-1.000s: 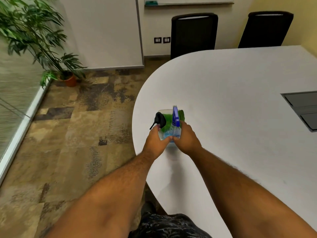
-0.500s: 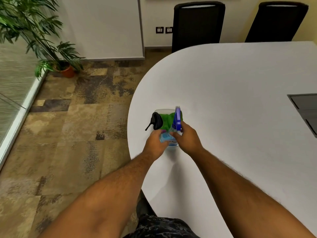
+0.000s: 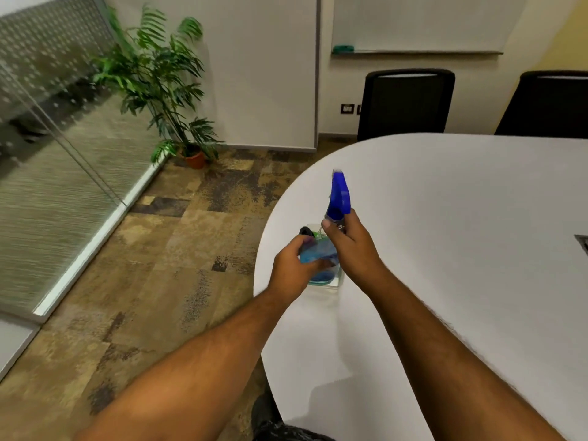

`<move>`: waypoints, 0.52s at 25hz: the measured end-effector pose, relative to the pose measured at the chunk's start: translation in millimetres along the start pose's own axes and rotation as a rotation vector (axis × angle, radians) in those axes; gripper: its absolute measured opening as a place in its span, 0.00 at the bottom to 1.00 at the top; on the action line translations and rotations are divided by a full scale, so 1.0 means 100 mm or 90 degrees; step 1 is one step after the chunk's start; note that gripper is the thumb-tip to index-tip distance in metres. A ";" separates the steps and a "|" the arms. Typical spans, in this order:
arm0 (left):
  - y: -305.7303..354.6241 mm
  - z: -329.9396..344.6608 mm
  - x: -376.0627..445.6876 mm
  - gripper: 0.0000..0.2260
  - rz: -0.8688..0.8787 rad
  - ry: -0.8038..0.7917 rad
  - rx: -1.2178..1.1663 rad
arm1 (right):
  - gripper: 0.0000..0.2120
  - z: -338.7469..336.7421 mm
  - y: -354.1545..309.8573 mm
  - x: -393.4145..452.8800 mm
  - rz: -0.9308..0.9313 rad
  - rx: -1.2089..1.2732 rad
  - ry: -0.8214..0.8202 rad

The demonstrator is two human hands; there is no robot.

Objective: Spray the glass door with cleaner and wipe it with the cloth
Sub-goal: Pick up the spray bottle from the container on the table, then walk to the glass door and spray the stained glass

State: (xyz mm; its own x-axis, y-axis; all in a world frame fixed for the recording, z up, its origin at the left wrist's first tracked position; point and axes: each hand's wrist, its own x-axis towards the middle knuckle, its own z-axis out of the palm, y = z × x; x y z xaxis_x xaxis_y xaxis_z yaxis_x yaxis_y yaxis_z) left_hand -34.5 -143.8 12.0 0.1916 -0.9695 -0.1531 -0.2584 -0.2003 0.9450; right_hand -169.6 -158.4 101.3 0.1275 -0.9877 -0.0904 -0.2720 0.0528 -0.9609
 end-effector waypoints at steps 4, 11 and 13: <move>0.20 -0.12 -0.46 0.15 0.044 0.090 -0.024 | 0.27 0.01 -0.16 -0.19 -0.090 0.029 -0.018; 0.24 -0.70 -1.19 0.19 0.053 0.206 -0.047 | 0.36 0.56 -0.58 -0.63 -0.227 0.111 -0.115; 0.21 -0.97 -1.38 0.21 0.054 0.260 -0.061 | 0.34 0.81 -0.76 -0.80 -0.282 0.103 -0.155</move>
State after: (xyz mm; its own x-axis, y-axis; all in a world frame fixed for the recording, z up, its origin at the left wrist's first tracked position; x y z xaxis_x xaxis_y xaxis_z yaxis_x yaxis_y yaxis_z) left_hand 25.6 -0.8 81.5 0.5373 -0.8426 0.0357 -0.2045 -0.0891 0.9748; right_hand -82.4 -71.9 160.1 0.4203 -0.8587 0.2932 0.0061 -0.3205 -0.9472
